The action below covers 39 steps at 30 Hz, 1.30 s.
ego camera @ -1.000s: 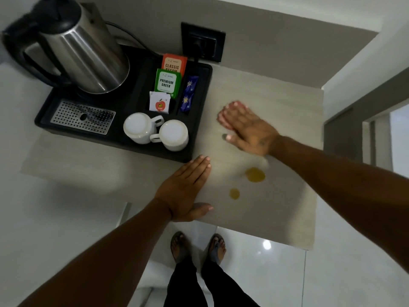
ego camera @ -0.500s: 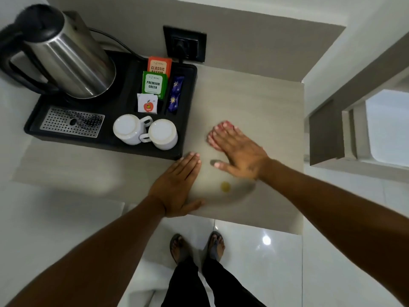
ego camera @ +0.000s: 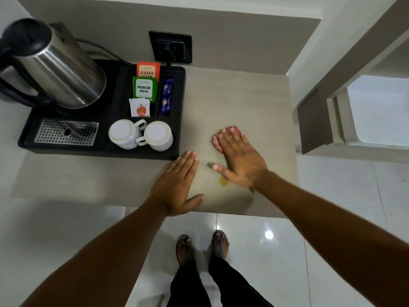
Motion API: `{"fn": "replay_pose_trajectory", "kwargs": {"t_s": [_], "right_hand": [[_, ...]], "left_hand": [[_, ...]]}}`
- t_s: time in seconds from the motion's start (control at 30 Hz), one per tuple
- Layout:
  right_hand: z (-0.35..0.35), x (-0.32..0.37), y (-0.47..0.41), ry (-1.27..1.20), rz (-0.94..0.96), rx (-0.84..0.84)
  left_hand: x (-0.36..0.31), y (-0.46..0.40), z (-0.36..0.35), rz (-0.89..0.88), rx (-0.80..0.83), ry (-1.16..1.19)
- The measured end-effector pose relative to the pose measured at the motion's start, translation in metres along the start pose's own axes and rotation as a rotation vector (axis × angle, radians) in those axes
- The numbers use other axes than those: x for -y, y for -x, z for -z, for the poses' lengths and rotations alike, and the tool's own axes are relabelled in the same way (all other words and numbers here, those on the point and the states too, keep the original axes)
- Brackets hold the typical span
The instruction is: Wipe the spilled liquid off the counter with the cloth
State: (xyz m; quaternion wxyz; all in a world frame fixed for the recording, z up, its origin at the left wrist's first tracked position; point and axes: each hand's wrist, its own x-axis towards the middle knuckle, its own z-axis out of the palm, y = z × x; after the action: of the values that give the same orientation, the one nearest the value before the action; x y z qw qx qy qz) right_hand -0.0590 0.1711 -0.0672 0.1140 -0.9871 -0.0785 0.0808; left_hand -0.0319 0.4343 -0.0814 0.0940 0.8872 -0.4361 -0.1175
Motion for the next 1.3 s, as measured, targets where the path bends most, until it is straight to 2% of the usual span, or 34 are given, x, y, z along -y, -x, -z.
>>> {"fn": "replay_pose_trajectory", "kwargs": {"t_s": [0.1, 0.2, 0.3, 0.4, 0.57, 0.67, 0.8, 0.9, 1.07, 1.17, 1.3], "right_hand": [[-0.021, 0.022, 0.058, 0.026, 0.050, 0.037], [-0.021, 0.003, 0.091, 0.039, -0.027, 0.076], [-0.006, -0.001, 0.073, -0.033, -0.229, 0.021], [-0.001, 0.024, 0.042, -0.079, -0.315, -0.006], [-0.028, 0.076, 0.073, -0.041, -0.174, 0.024], [-0.037, 0.067, 0.118, -0.004, -0.147, 0.053], [-0.015, 0.039, 0.107, -0.091, -0.377, 0.013], [-0.006, 0.053, 0.064, -0.121, -0.485, -0.013], [-0.032, 0.108, 0.076, -0.084, -0.331, -0.018], [-0.042, 0.088, 0.116, -0.098, -0.390, -0.048], [-0.021, 0.019, 0.113, -0.124, -0.617, -0.074]], "left_hand": [[0.001, 0.001, -0.001, -0.010, -0.013, -0.014], [0.000, 0.001, -0.002, -0.009, -0.003, -0.041], [0.001, 0.000, -0.003, 0.004, 0.012, -0.066], [0.000, 0.001, -0.004, -0.006, 0.023, -0.085], [0.004, 0.001, -0.003, -0.036, 0.060, -0.110], [0.003, 0.001, -0.002, -0.036, 0.100, -0.129], [0.002, 0.001, 0.001, -0.027, 0.107, -0.145], [0.002, 0.001, 0.002, -0.026, 0.108, -0.160], [0.001, 0.000, 0.002, -0.037, 0.105, -0.142], [0.001, 0.000, 0.001, -0.044, 0.085, -0.121], [0.001, 0.000, 0.001, -0.034, 0.107, -0.150]]}}
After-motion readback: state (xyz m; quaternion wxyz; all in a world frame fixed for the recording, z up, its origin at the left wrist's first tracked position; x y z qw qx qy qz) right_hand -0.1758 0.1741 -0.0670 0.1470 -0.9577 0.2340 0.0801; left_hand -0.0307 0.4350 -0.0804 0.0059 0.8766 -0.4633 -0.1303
